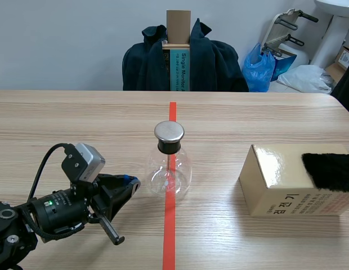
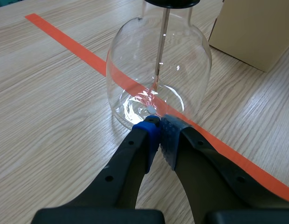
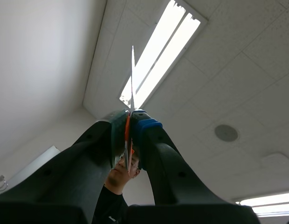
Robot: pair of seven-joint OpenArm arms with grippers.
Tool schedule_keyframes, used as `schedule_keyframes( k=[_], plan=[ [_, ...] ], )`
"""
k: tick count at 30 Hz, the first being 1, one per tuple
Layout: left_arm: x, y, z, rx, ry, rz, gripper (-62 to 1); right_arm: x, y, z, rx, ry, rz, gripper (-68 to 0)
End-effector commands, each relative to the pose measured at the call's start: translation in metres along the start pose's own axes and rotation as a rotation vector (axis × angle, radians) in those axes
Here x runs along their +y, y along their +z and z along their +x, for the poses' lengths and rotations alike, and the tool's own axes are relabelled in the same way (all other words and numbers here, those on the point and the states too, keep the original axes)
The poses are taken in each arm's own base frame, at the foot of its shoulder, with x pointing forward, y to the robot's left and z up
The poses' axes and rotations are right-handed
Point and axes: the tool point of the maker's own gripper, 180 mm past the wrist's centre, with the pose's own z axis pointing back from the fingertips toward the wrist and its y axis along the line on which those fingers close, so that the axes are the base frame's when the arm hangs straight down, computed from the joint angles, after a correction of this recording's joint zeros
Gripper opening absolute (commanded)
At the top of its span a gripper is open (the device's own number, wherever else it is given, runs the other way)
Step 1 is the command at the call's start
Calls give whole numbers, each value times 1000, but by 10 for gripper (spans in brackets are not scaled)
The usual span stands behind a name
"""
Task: Do the electroscope experiment.
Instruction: 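Move the plate toward and away from the electroscope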
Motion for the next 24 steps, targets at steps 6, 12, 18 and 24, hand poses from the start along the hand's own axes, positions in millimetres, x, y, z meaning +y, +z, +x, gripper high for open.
schedule_keyframes(
  k=[6, 12, 18, 24],
  plan=[
    [3, 0, 9, -23, -4, -3, -568, -21, -7, -14, 29, 36, -69, -669],
    [25, 15, 8, -10, -20, 38, -569, -22, -8, -17, 41, 43, -68, -669],
    [43, 41, 20, -19, -56, 85, -569, -20, -8, -19, 50, 42, -58, -669],
    [38, 70, 52, -77, -88, 98, -569, -16, -7, -25, 85, 36, -33, -669]
  ],
)
